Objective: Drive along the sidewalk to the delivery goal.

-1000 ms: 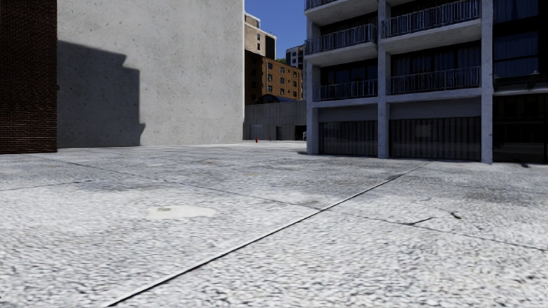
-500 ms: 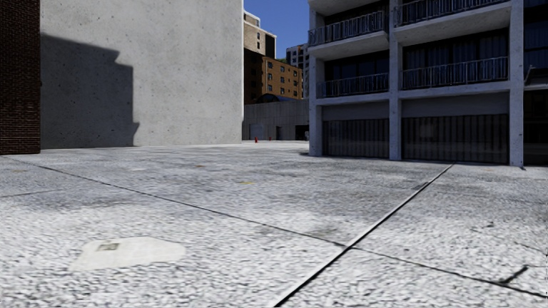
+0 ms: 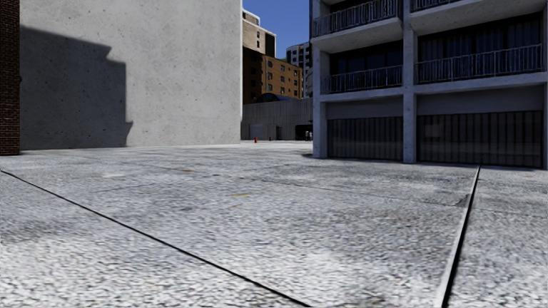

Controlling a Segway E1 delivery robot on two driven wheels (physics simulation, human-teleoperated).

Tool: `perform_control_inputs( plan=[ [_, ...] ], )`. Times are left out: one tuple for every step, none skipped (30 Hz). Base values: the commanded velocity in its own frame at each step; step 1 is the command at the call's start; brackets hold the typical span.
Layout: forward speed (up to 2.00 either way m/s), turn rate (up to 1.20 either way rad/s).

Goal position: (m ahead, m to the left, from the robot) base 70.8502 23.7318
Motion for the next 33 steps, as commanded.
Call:
perform_control_inputs(
  plan=[
    [2.0, 0.0],
    [2.0, 0.0],
    [2.0, 0.0],
    [2.0, 0.0],
    [2.0, 0.0],
    [2.0, 0.0],
    [2.0, 0.0],
    [2.0, 0.0],
    [2.0, 0.0],
    [2.0, 0.0],
    [2.0, 0.0],
    [2.0, 0.0],
    [2.0, 0.0],
    [2.0, 0.0],
    [2.0, 0.0],
    [2.0, 0.0],
    [2.0, 0.0],
    [2.0, 0.0],
    [2.0, 0.0],
    [2.0, 0.0],
    [2.0, 0.0],
    [2.0, 0.0],
    [2.0, 0.0],
    [2.0, 0.0],
    [2.0, 0.0],
    [2.0, 0.0],
    [2.0, 0.0],
    [2.0, 0.0],
    [2.0, 0.0],
    [2.0, 0.0],
    [2.0, 0.0],
    [2.0, 0.0],
    [2.0, 0.0]
  ],
)
